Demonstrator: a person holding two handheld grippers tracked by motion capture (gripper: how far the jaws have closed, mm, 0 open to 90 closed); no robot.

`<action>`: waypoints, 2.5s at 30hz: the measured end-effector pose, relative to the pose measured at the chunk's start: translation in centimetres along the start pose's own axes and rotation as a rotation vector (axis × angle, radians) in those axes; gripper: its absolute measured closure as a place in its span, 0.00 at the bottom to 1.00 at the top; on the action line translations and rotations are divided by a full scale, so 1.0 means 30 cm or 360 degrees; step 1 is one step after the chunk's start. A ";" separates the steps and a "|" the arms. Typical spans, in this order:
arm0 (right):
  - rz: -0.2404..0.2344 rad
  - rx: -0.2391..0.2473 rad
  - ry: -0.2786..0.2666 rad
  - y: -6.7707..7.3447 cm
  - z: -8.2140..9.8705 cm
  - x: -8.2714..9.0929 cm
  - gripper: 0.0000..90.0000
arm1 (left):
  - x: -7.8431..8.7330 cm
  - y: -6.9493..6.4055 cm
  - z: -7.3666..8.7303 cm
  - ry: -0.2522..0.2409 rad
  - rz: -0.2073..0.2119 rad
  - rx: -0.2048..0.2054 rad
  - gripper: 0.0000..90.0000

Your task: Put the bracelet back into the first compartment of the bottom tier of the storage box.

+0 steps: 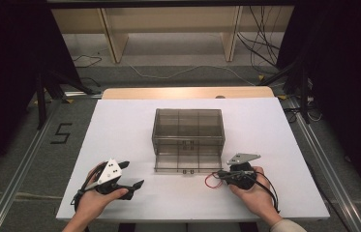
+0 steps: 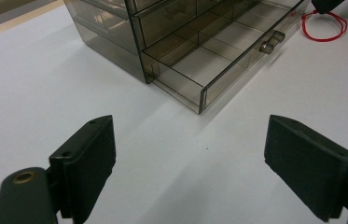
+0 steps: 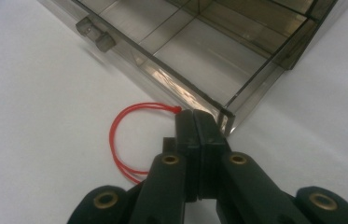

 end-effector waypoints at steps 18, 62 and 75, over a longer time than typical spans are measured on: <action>-0.0009 0.0040 -0.0099 0.011 -0.040 0.028 1.00 | 0.000 0.001 0.001 0.0001 -0.0001 0.0002 0.18; -0.0035 0.0091 -0.0211 0.041 -0.137 0.030 1.00 | -0.003 -0.002 0.003 0.0007 0.0005 0.0000 0.18; -0.0032 0.0083 -0.0228 0.046 -0.161 0.023 1.00 | -0.003 -0.001 0.003 0.0007 0.0004 0.0001 0.18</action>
Point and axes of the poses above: each handheld gripper's, and its own axes: x roughly backward along the jaws, z roughly out of its underside, y roughly to its left, the point moved 6 cm from there along -x, roughly forward along the jaws, and after that the axes turned 7 degrees about -y, right-handed, at the moved point
